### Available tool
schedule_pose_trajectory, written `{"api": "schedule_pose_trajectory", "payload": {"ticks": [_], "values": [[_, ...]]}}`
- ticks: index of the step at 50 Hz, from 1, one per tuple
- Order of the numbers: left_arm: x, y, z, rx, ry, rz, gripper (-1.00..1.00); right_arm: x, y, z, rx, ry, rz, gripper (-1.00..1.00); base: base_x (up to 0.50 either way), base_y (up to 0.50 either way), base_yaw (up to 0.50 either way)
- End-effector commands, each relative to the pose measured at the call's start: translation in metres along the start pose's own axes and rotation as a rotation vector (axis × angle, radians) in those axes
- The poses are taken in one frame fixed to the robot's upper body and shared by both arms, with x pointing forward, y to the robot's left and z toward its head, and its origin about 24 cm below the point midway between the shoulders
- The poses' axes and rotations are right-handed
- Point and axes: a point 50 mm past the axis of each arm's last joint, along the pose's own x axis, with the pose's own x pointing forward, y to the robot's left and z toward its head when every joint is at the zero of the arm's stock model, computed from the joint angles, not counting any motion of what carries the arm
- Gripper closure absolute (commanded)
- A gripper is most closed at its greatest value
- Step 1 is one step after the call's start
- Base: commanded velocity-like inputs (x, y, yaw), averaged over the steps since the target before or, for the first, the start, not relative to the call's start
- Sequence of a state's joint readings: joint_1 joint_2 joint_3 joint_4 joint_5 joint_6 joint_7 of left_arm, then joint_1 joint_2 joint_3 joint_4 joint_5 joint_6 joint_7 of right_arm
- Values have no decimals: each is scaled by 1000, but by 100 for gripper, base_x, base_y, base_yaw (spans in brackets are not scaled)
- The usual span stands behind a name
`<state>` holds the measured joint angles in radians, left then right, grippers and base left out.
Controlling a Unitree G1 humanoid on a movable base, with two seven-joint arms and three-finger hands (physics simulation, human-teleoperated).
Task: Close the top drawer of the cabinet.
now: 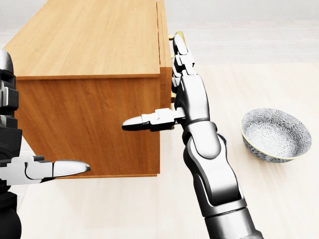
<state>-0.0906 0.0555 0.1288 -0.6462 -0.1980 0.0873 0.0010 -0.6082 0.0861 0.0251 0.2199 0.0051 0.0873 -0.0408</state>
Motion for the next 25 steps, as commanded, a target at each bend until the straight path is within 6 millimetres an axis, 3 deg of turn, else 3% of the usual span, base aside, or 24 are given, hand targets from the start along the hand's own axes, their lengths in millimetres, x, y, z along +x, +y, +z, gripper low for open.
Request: {"api": "schedule_pose_trajectory", "payload": {"ticks": [1,25], "values": [[0,0,-1,-3,4,-1,-100,3,23,-6,88,38,102,-100,0,0,0],[1,0,2,-4,-13,-4,-100,-3,59,-26,97,128,219,-100,0,0,0]]}}
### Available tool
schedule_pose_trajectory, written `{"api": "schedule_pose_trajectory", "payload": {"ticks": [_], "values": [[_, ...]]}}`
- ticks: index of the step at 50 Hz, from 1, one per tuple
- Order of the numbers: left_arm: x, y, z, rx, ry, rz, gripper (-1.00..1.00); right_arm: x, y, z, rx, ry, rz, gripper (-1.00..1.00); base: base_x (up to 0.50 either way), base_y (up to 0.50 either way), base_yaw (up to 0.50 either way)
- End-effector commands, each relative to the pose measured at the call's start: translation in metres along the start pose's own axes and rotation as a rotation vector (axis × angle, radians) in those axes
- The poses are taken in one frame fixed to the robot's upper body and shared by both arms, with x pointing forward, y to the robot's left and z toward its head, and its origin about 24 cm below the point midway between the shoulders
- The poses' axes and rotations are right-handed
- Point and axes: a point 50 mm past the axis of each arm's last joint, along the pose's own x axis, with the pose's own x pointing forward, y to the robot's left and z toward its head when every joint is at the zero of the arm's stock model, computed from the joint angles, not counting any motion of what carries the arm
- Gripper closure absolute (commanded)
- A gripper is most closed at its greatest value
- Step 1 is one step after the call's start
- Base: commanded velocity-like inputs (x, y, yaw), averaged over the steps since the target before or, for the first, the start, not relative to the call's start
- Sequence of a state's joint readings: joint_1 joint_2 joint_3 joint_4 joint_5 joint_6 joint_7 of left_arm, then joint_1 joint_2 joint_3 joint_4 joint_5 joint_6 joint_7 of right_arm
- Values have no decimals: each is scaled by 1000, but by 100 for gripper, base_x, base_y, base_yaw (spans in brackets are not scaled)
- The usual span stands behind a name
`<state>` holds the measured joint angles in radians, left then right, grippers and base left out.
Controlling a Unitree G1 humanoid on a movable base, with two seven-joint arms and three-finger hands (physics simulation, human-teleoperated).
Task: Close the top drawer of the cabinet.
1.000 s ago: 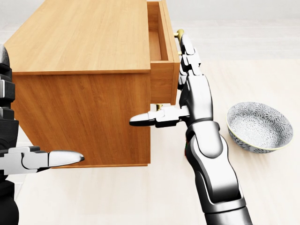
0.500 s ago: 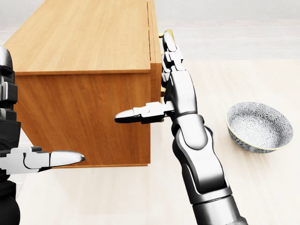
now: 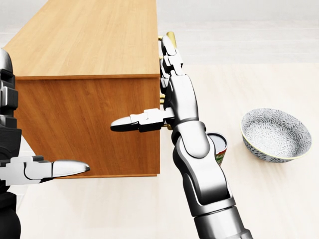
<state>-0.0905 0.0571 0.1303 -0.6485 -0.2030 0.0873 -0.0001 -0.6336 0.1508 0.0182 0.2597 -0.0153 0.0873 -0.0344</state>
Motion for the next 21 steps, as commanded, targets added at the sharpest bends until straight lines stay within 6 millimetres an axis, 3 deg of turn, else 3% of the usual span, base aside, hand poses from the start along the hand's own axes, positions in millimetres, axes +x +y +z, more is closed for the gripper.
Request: {"api": "schedule_pose_trajectory", "payload": {"ticks": [1,21], "values": [[1,0,2,-2,-12,-2,-100,-6,42,-28,55,121,192,-100,0,0,1],[-2,0,-4,-1,21,-2,-100,-11,52,-31,63,131,234,-100,0,0,0]]}}
